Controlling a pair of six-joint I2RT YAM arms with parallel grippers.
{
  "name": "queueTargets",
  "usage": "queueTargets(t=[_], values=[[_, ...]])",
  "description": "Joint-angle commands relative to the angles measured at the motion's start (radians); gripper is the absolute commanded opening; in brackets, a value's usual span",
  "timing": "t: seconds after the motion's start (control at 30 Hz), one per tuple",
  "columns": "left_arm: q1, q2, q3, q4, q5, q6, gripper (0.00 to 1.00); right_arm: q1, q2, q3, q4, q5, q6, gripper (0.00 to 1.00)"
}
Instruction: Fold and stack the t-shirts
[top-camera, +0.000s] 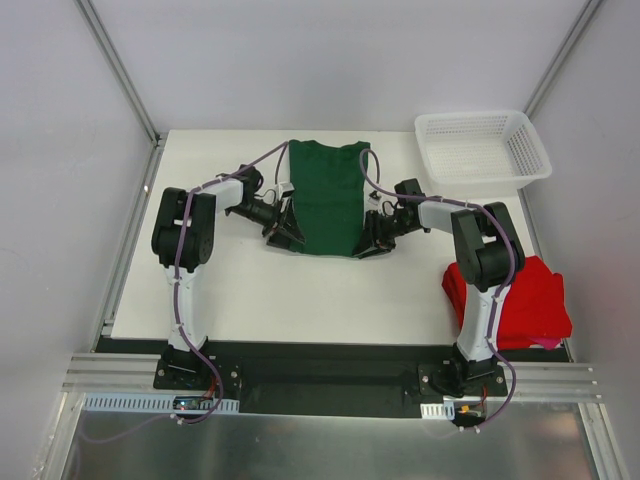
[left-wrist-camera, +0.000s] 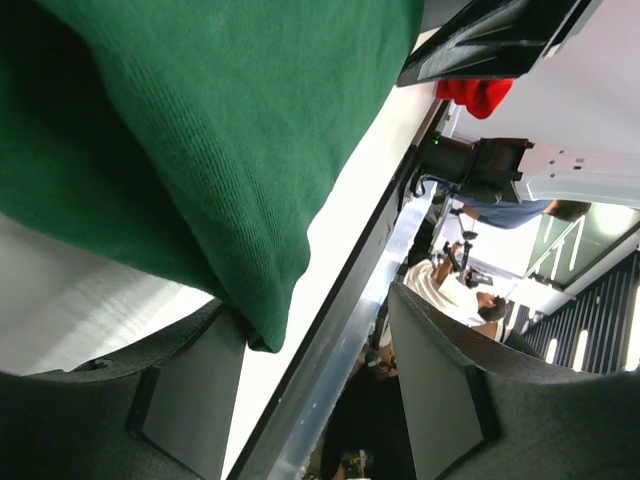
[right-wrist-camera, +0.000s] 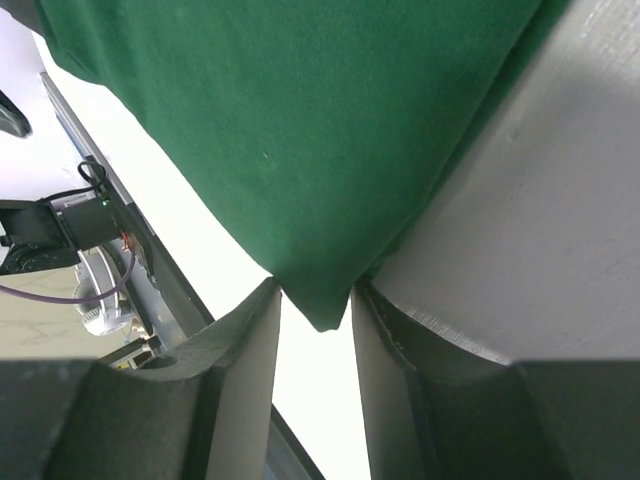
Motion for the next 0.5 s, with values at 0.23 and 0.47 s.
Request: queueTargets(t=[0.23, 0.47], values=[[-0.014, 0.015, -0.012, -0.025, -0.002, 0.049, 0.57, -0.001, 0.006, 0.040, 0.007, 0.006, 0.020, 0.33], [-0.014, 0.018, 0.001, -0.057, -0.024, 0.083, 0.56, -0.005, -0.004, 0.048, 0.007, 0.001, 0.029, 0.24]])
